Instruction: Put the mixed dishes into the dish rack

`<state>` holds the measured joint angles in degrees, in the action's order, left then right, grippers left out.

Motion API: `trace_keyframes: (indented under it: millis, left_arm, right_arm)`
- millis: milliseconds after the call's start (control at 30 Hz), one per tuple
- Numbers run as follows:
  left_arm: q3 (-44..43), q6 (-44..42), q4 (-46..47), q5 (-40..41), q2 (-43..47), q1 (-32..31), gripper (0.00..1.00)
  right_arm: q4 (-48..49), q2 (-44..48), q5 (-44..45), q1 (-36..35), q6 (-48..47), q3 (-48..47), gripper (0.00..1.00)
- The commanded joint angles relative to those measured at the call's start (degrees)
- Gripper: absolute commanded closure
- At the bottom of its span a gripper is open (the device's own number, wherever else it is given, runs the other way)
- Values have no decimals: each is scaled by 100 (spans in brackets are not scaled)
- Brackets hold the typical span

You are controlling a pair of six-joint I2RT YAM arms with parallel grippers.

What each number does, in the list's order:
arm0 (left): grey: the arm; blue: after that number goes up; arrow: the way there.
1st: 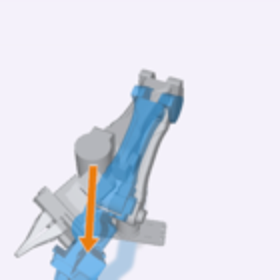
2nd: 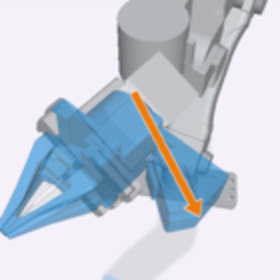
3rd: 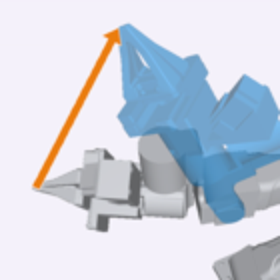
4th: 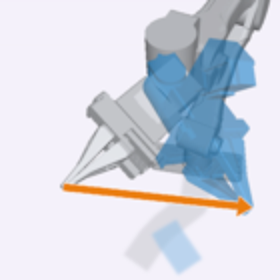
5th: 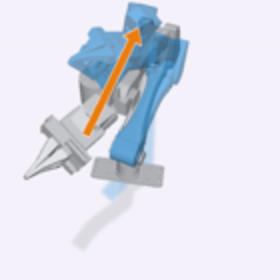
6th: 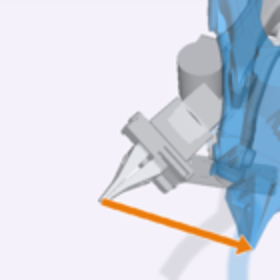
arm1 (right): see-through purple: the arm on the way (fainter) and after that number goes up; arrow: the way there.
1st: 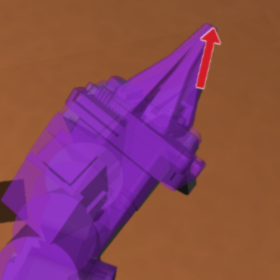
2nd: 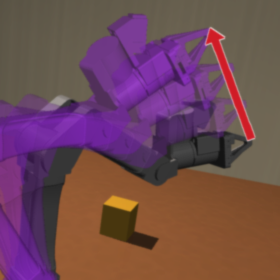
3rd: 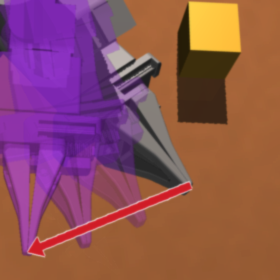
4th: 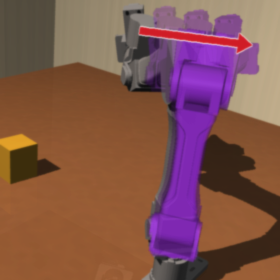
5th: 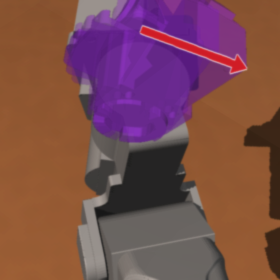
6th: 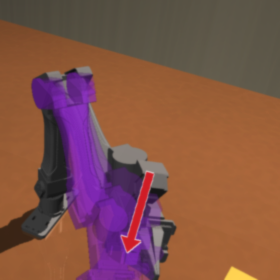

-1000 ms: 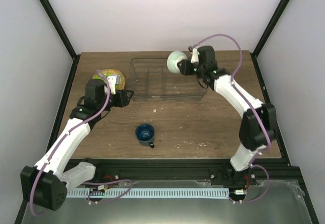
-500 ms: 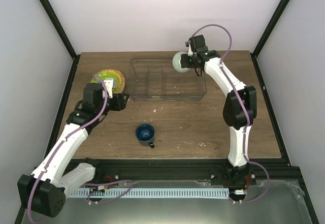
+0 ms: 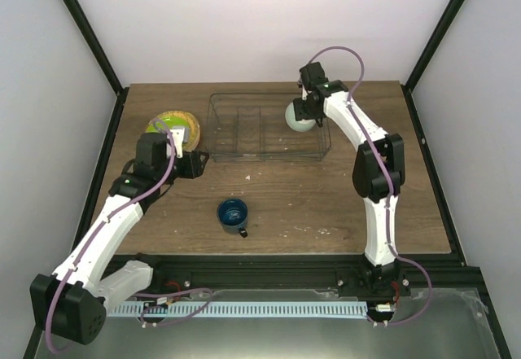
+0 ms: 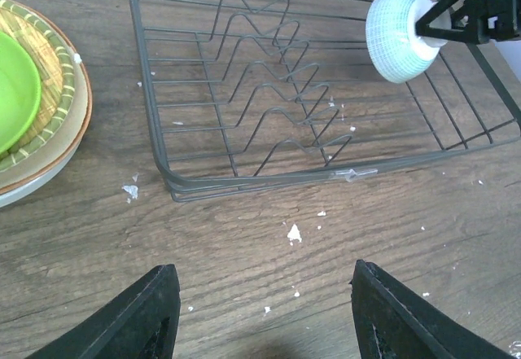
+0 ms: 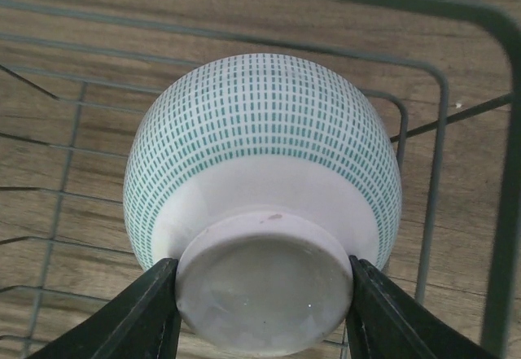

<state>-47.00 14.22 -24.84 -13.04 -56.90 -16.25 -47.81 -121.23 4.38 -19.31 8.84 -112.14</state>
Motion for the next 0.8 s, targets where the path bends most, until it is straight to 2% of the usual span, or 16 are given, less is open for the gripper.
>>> trace_keyframes:
  millis: [0,367,433,767]
  left_arm:
    - [18,-107,-36,-115,-71,19,41]
    - [-8,-121,-47,-116,-137,12,41]
    - [-2,-117,-69,-120,-129,12,41]
    - [-11,-86,-150,-111,-111,17,41]
  right_arm:
    - [-332,-312,120,2,-268,-440,88]
    - [-367,-465,303,7,-404,-489,84]
    - [-348,-473,272,14,-417,-489,81]
    - [-249,-373,168,15,-460,-485,50]
